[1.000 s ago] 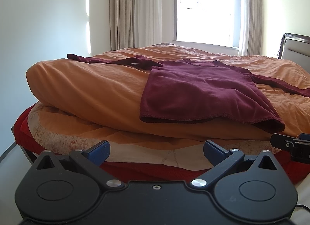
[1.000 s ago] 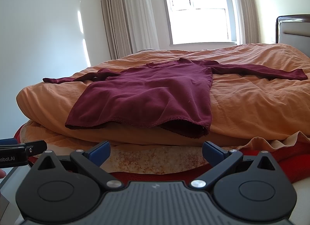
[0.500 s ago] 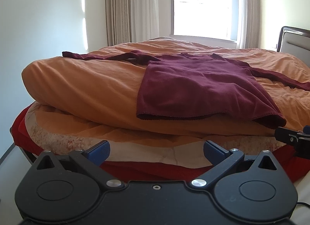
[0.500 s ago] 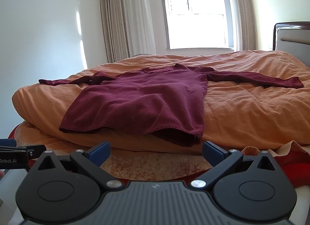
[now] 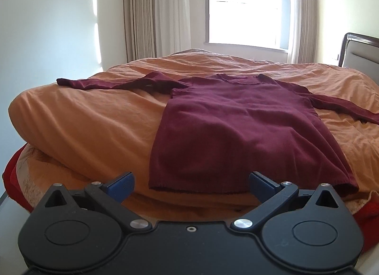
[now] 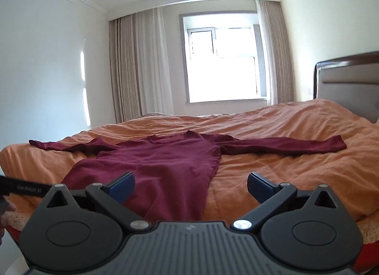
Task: Fold small clothes
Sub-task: 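Move the right tool to a sweater sleeve cuff and close on it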
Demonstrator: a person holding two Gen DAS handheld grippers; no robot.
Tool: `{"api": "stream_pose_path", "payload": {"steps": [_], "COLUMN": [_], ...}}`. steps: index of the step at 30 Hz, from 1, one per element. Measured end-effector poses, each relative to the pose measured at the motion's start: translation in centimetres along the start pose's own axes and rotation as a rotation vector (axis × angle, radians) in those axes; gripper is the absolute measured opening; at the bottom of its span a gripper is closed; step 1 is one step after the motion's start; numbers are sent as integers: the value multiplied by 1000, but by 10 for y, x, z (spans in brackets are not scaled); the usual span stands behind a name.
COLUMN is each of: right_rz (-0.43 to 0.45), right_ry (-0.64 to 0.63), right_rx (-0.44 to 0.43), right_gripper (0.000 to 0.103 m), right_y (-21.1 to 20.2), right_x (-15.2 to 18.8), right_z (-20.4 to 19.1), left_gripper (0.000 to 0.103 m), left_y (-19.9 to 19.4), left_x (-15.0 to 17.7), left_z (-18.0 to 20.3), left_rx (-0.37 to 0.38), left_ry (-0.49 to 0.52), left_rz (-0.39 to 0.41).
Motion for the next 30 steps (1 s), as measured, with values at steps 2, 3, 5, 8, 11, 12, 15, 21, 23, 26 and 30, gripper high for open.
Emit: {"api": "stream_pose_path", "payload": {"steps": [2, 3, 5, 8, 11, 12, 15, 21, 23, 26, 30], "right_rz": [-39, -55, -76, -95, -82, -75, -43, -25, -49, -65, -68], "right_ry": [66, 101, 165, 194, 163, 157, 171, 200, 244, 338, 442], "right_rx": [17, 25, 42, 77, 117, 134, 209, 375, 431, 473, 505], "right_gripper": [103, 103, 103, 103, 103, 103, 103, 103, 103, 103, 103], "right_y": [12, 19, 33, 58, 83, 92, 117, 168, 184, 201, 216], "right_x": [10, 14, 18, 13, -6, -13, -36, -65, -70, -71, -69], "right_z": [21, 31, 52, 79, 101, 109, 140, 214, 246, 292, 344], "left_gripper": [102, 102, 102, 102, 102, 102, 102, 102, 102, 102, 102], "left_y": [15, 23, 38, 61, 83, 91, 117, 169, 188, 212, 242], "left_x": [-17, -27, -46, -75, -101, -108, -126, -154, -163, -169, -167], "left_z": [3, 5, 10, 19, 31, 36, 54, 99, 114, 136, 161], "left_rx": [11, 14, 9, 27, 49, 56, 74, 106, 122, 148, 170], "left_ry": [-3, 3, 24, 40, 55, 67, 100, 162, 161, 156, 166], "left_rz": [1, 11, 25, 38, 50, 48, 37, 17, 6, -6, -39]}}
Point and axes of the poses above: each gripper's, at about its wrist camera, not at the fingertips, and y roughly the way its jaws point, z to its right, x to its underside, the point moved 3 cm from there along y, roughly the way its jaws point, and after that the axes turned 1 degree about y, right-handed, at the moved point
